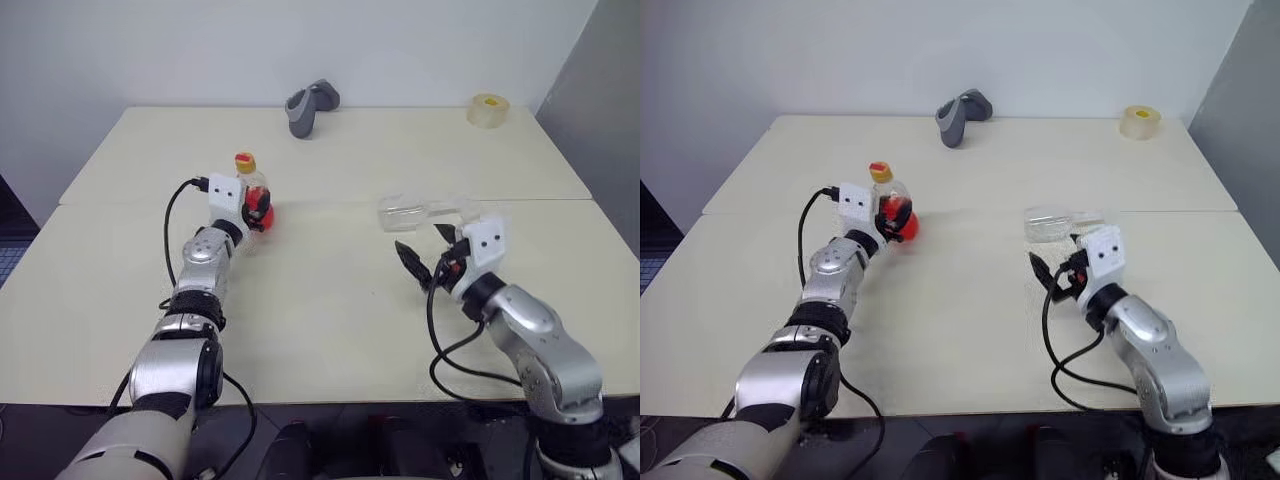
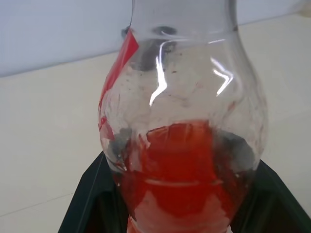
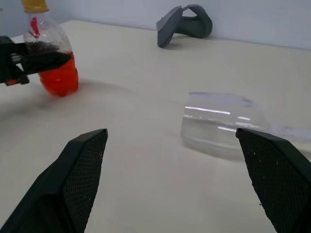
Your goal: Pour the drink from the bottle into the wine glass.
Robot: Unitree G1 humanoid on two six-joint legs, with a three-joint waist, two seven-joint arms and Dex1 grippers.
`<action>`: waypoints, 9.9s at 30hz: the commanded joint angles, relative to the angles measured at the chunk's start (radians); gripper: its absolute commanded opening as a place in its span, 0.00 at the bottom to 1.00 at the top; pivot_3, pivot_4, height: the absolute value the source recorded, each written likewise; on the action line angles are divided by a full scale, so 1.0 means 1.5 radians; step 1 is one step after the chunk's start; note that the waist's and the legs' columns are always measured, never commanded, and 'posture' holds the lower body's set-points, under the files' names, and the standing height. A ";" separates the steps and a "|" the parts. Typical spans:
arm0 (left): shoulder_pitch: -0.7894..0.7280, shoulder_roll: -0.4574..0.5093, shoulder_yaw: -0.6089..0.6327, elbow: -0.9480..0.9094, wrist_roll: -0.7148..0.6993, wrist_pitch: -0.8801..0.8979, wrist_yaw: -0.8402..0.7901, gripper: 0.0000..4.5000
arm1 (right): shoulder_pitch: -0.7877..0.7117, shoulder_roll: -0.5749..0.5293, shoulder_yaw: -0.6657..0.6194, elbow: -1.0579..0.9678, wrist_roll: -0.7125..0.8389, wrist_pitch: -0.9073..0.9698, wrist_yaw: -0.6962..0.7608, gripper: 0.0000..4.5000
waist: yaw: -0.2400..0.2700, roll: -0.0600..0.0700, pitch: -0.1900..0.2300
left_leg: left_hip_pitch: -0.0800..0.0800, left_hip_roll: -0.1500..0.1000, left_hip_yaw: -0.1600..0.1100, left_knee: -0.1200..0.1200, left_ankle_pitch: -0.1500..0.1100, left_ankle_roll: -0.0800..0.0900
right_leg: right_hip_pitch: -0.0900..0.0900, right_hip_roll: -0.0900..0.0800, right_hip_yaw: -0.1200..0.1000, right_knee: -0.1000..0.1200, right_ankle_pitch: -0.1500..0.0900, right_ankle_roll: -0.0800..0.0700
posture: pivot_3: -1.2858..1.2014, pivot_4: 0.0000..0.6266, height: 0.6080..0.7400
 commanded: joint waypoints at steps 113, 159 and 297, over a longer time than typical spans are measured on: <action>0.193 -0.017 -0.122 -0.640 -0.130 0.347 -0.109 0.33 | -0.390 0.098 0.065 0.230 0.041 0.027 0.200 1.00 | -0.001 0.002 0.001 | -0.002 0.001 -0.001 0.000 0.000 0.000 | -0.001 -0.001 -0.001 -0.003 0.000 -0.001 | 0.52 0.24 1.00; 0.380 0.113 -0.102 -0.910 -0.266 0.458 -0.162 0.28 | -0.505 0.073 0.126 0.451 0.038 -0.153 0.636 1.00 | 0.003 0.003 0.002 | -0.001 0.001 -0.002 -0.003 -0.001 0.001 | -0.001 -0.001 -0.002 -0.004 0.001 -0.001 | 0.52 0.24 1.00; 0.235 0.012 -0.089 -0.703 -0.165 0.374 -0.128 0.28 | -0.340 0.010 0.056 0.150 0.065 0.060 0.238 1.00 | -0.002 0.002 0.002 | -0.010 0.001 0.002 0.002 0.000 0.000 | -0.011 0.000 0.001 0.003 0.001 -0.001 | 0.52 0.24 1.00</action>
